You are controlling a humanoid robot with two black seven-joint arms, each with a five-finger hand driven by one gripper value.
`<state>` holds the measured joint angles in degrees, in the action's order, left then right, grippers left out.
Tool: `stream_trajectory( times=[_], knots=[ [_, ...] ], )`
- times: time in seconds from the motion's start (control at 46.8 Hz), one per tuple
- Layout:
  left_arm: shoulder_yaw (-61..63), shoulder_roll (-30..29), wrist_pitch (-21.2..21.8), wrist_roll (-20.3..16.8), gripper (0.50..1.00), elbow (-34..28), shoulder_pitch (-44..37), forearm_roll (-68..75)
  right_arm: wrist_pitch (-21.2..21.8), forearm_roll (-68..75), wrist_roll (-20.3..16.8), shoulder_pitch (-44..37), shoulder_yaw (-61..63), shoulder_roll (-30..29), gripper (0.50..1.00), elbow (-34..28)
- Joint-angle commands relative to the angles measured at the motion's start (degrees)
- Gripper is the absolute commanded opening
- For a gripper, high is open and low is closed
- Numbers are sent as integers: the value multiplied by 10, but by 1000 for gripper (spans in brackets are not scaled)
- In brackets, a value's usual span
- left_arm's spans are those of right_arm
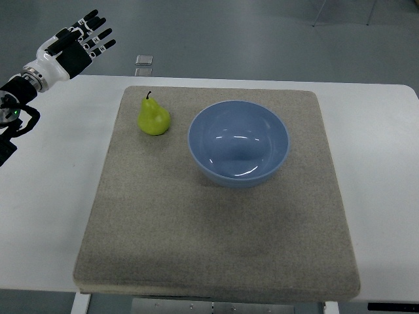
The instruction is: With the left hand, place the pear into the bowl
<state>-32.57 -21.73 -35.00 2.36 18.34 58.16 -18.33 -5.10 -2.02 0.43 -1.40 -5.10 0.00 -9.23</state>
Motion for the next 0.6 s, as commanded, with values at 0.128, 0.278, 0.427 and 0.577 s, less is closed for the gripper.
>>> stream_trajectory(
  times=[0.128,0.278,0.427,0.577],
  knots=[
    [2,-2,0,0,994,0,0,7,0,0,0,0,0,0,926,0],
    [1,-2,0,-1,994,0,2,2,0,0,0,0,0,0,924,0],
    [1,-2,0,-1,994,1,4,3,0,0,0,0,0,0,924,0],
    [1,-2,0,0,994,7,6,7,0,0,0,0,0,0,926,0]
  ],
)
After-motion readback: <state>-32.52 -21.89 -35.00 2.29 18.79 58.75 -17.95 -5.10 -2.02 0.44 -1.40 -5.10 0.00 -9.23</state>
